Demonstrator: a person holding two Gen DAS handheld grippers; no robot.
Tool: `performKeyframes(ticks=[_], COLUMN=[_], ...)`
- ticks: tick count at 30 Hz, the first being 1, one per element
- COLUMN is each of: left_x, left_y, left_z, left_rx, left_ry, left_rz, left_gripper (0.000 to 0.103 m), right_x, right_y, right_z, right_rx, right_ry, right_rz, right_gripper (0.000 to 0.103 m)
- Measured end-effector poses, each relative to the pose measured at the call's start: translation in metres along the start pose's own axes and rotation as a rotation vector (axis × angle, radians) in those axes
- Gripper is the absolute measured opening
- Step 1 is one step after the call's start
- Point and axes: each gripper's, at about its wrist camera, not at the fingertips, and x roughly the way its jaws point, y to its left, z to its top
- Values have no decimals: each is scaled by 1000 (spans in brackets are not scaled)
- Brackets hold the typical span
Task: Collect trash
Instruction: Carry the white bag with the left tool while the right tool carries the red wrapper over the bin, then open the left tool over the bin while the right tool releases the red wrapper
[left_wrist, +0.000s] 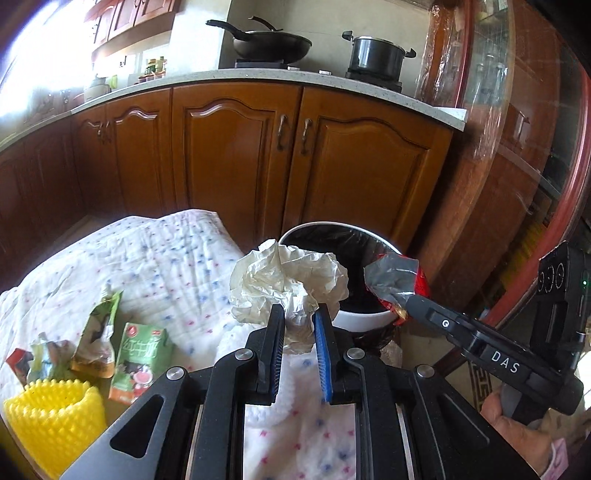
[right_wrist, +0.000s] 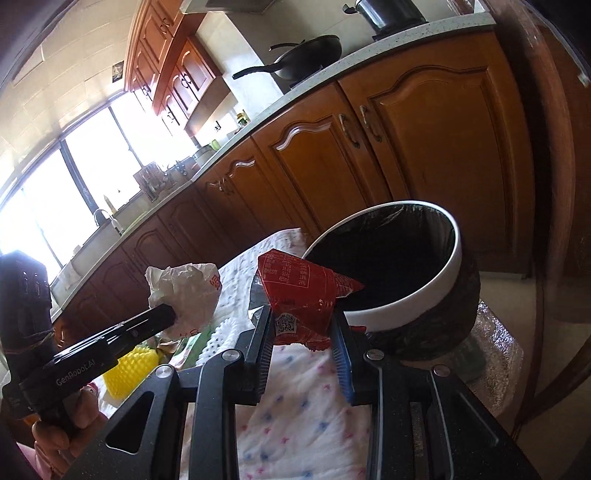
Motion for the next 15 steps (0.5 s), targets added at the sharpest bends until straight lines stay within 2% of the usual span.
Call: performKeyframes(ticks=[8,15], left_x=[70,119], left_y=[4,2], left_z=[45,60], left_rx=[4,26], left_ry=[94,172], left_rz=[-36,-28], left_gripper=[16,19], right_x=[27,57], right_y=[-34,-52], right_z=[42,59], right_rx=[0,-2], right_ry=[51,121], right_rz=[-69,-114], right_gripper=[31,33])
